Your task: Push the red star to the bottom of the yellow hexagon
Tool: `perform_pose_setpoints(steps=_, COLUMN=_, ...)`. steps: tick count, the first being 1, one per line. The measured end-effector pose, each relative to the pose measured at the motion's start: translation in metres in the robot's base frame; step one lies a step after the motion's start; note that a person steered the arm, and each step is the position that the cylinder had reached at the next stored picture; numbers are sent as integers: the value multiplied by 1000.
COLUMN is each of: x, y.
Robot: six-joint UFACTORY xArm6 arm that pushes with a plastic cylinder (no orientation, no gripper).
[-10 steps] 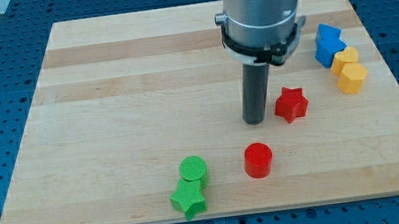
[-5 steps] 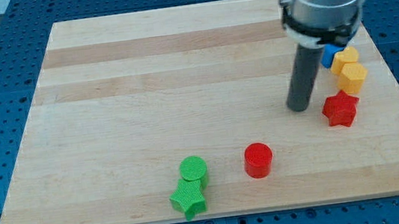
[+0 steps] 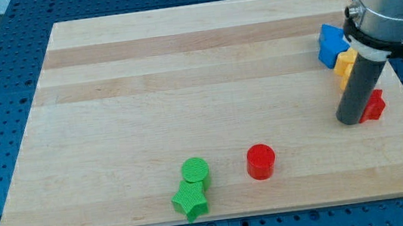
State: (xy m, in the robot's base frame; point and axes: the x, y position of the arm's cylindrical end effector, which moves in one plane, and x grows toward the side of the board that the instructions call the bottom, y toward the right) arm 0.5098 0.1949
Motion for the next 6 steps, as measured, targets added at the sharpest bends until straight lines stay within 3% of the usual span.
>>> perform_pose_setpoints(steps=2, x=35, y=23)
perform_pose_setpoints(steps=6, x=2, y=51)
